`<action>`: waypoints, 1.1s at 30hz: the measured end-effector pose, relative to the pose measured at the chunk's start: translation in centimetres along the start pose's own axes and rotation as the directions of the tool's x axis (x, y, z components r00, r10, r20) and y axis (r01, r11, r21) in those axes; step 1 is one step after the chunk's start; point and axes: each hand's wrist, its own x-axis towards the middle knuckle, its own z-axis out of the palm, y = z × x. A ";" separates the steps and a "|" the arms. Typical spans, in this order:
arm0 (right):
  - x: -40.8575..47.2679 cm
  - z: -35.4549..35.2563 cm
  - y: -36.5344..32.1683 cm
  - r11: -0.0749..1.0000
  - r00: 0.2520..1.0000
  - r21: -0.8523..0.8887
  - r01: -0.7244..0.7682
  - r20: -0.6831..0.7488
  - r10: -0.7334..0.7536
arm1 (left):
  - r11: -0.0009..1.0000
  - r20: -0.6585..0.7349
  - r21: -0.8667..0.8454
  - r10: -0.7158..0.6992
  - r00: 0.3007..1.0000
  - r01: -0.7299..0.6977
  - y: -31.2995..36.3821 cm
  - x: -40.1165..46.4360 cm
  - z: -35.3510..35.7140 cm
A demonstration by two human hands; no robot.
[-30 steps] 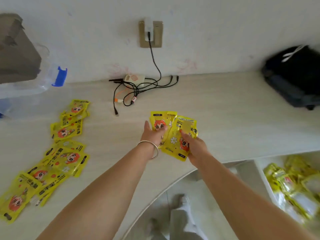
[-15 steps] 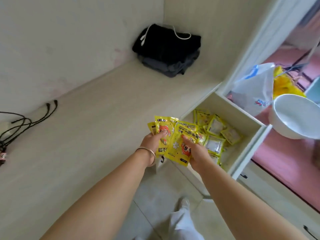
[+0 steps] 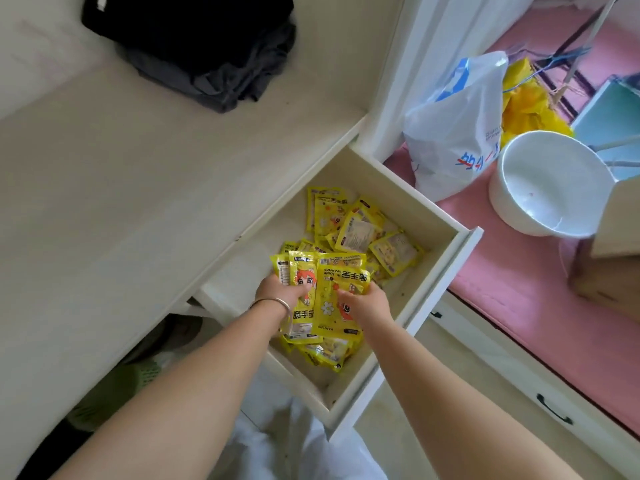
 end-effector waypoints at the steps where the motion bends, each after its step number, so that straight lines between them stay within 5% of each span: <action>1: 0.8 0.2 0.2 0.999 1.000 -0.049 -0.017 -0.022 0.016 | 0.999 -0.018 0.051 -0.014 1.000 0.015 -0.1 0.5 0.5; 10: 4.5 1.6 1.4 0.915 0.986 -0.372 -0.157 -0.114 0.123 | 0.959 -0.093 0.260 -0.092 0.991 0.114 -2.1 3.5 2.2; 14: 4.4 1.8 1.4 0.897 0.985 -0.424 -0.127 -0.161 0.063 | 0.951 -0.105 0.292 -0.073 0.992 0.101 -2.1 3.1 1.8; 19: 3.3 2.0 0.6 0.846 0.946 -0.532 0.042 -0.251 -0.205 | 0.916 -0.156 0.402 0.049 0.987 0.018 -2.0 2.0 0.6; 25: 0.1 4.0 -1.0 0.743 0.919 -0.605 0.287 -0.044 -0.391 | 0.932 -0.117 0.304 0.243 0.963 -0.198 -1.8 -0.4 -1.4; 33: -6.2 8.4 -3.1 0.584 0.754 -0.546 0.600 0.144 -0.641 | 0.884 -0.193 0.166 0.464 0.865 -0.437 -3.9 -6.1 -7.2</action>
